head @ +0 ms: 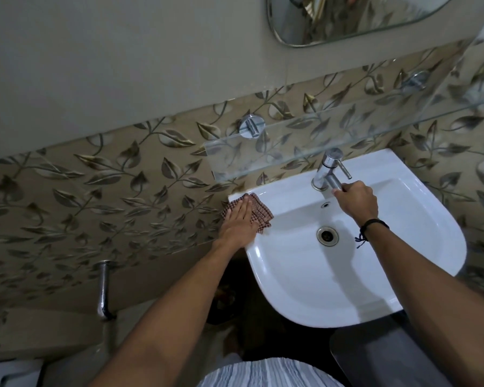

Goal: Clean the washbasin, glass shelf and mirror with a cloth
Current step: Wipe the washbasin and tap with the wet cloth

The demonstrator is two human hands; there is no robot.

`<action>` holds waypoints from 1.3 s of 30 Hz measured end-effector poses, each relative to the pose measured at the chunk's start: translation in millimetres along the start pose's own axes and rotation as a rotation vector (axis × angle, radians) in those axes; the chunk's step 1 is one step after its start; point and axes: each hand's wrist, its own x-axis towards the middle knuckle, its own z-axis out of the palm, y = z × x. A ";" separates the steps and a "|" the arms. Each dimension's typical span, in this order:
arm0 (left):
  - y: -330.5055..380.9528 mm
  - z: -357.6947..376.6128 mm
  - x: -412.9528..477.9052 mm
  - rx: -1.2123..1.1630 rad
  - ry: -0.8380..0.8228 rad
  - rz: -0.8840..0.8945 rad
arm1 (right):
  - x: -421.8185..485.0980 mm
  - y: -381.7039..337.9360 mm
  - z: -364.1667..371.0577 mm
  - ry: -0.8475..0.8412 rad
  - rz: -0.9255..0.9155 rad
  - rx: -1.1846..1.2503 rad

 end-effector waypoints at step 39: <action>10.2 58.8 -85.7 -0.012 0.075 0.257 | -0.8 2.2 11.9 0.061 0.058 0.090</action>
